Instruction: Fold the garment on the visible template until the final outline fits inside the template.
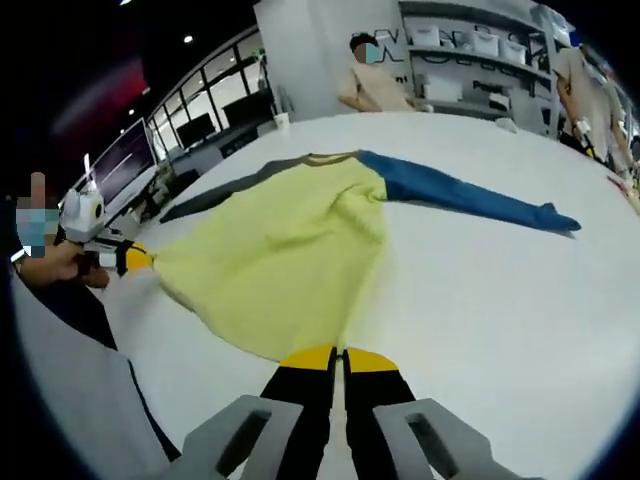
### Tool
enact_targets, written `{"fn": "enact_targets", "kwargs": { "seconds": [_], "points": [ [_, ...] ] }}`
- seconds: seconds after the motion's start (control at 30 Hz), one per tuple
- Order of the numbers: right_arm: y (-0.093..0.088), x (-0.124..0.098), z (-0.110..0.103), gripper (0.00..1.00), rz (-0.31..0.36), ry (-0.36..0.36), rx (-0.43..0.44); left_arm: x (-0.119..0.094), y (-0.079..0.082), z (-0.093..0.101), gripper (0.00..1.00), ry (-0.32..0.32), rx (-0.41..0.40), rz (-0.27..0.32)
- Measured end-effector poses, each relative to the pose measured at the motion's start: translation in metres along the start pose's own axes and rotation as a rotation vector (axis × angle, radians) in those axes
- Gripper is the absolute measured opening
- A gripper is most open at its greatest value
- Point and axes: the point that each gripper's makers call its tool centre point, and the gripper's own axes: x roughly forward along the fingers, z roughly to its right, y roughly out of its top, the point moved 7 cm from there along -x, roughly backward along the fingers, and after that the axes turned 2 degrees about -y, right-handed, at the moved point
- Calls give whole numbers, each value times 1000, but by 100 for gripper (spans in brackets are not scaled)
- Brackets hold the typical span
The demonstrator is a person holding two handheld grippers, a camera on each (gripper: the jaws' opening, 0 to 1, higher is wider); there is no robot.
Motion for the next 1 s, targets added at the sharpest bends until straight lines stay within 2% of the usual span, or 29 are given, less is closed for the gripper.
{"fn": "enact_targets", "kwargs": {
  "seconds": [0.13, 0.23, 0.27, 0.37, 0.47, 0.53, 0.57, 0.67, 0.83, 1.0],
  "points": [
    [-13, -8, -3, 0, -11, -14, 40, -5, -5, -7, 1, -16, -54, -18],
    [-17, -11, -9, 0, -14, -7, 53, -7, -10, 0, 1, -70, -102, -33],
    [-18, -12, -11, 0, -15, -5, 55, -10, -10, 1, 1, -94, -92, -40],
    [-17, -18, -15, 0, -13, 5, 69, -18, -7, -1, 1, -94, -68, -37],
    [-14, -20, -17, 0, -11, 10, 58, -27, 0, 2, 1, -154, -85, -36],
    [-11, -23, -17, 0, -9, 11, 44, -31, 2, 3, 1, -175, -77, -62],
    [-11, -24, -18, 0, -10, 12, 37, -33, -3, -2, 1, -188, -67, -90],
    [-9, -29, -23, 0, -14, 11, 25, -37, -9, -4, 0, -167, -48, -118],
    [-15, -29, -23, 0, -27, 13, 10, -39, -17, 4, 0, -183, -12, -127],
    [-16, -27, -22, 0, -35, 9, -1, -36, -32, 8, 0, -172, 24, -170]
  ]
}}
